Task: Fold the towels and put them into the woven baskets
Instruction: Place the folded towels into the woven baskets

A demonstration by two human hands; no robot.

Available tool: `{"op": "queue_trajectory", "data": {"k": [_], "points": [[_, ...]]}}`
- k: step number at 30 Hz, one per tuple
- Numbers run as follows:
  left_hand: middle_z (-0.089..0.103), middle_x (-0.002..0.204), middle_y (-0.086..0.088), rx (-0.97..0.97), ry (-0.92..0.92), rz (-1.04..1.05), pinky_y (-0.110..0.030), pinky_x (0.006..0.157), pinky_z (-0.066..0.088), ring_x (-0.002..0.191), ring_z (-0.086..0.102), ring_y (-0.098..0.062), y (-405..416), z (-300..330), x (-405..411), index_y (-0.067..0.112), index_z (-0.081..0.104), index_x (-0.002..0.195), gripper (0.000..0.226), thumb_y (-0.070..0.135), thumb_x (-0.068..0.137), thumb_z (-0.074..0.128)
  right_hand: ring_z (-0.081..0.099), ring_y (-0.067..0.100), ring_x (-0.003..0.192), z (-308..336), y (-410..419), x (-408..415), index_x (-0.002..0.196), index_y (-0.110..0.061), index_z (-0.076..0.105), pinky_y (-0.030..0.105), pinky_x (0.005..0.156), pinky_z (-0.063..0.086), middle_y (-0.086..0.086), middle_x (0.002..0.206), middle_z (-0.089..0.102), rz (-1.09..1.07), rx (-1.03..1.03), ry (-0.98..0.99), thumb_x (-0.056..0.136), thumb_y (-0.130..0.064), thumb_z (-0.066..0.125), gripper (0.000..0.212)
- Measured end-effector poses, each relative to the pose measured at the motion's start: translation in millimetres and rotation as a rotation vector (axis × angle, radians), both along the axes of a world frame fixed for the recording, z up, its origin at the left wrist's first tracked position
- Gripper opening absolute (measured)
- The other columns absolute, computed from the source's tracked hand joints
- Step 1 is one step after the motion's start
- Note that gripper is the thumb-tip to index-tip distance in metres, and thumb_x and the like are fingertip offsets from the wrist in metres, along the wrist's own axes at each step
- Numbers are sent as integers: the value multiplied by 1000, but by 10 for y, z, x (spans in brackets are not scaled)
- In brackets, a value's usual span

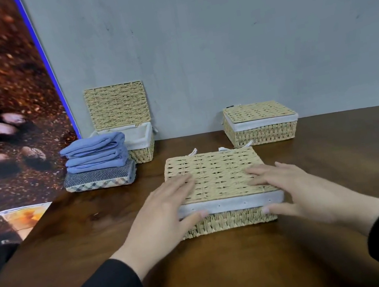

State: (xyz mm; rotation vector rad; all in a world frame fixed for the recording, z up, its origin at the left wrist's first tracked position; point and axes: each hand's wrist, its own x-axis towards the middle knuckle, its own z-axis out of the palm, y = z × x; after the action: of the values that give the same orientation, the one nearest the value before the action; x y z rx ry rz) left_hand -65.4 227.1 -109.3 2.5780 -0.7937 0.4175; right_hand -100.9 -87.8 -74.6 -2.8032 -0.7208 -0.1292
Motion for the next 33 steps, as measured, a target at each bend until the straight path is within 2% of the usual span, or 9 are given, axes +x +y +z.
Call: {"op": "queue_trajectory", "data": {"k": [2,4,8,12,15,18,22,28,33], "points": [[24,161,22,-14,-19,25,-28,125,15,150,14,3,-30,-31,10,36,33,155,73,67,91,48,3,-30,137,-102,19,34,134,-47,49,20,125,1,-41,151,23,-7,67,-112,97,-54,50,38],[23,162,20,0,-28,34,-26,125,13,151,13,2,-38,-25,53,33,35,155,69,61,94,51,24,-16,142,-186,31,92,131,-39,60,36,126,18,-30,151,40,-20,86,-205,100,-51,47,35],[16,165,16,68,-44,74,-9,113,-9,148,4,5,-74,18,250,29,30,157,66,55,99,48,53,9,120,-322,176,275,123,-27,70,36,102,42,-14,127,61,-93,65,-441,99,-38,54,31],[12,168,5,180,-58,161,-23,118,-8,155,6,-11,-179,50,592,23,22,160,64,49,104,41,61,21,116,-491,378,618,125,-17,71,39,96,50,-1,124,67,-238,84,-536,94,-16,69,30],[17,168,-3,230,-138,243,-28,118,-8,156,10,-17,-295,2,883,17,21,160,61,44,107,36,52,27,134,-665,487,918,141,-11,58,45,110,44,6,141,59,-326,102,-532,89,1,67,53],[28,165,-9,177,-206,306,-33,120,-4,155,18,-23,-423,-78,1145,11,27,158,55,27,107,37,24,25,153,-800,651,1186,155,-9,37,50,124,25,9,158,41,-435,102,-513,98,-14,58,61],[37,159,-10,107,-262,346,-41,126,8,152,26,-25,-537,-157,1524,13,37,154,61,11,93,29,-2,28,157,-852,783,1588,160,-14,23,54,126,8,12,168,18,-448,91,-490,101,-33,50,68],[39,157,-10,77,-321,390,-49,126,12,151,25,-28,-661,-288,2115,22,41,151,64,4,89,35,-11,22,157,-892,736,2257,162,-11,14,49,127,3,9,170,0,-379,48,-457,105,-37,40,68],[25,164,-10,36,-362,385,-50,127,3,156,7,-29,-725,-417,2679,17,29,157,77,-7,86,45,-15,15,155,-866,702,2686,162,-13,7,41,127,-2,3,170,-2,-362,92,-432,107,-39,39,70]]}}
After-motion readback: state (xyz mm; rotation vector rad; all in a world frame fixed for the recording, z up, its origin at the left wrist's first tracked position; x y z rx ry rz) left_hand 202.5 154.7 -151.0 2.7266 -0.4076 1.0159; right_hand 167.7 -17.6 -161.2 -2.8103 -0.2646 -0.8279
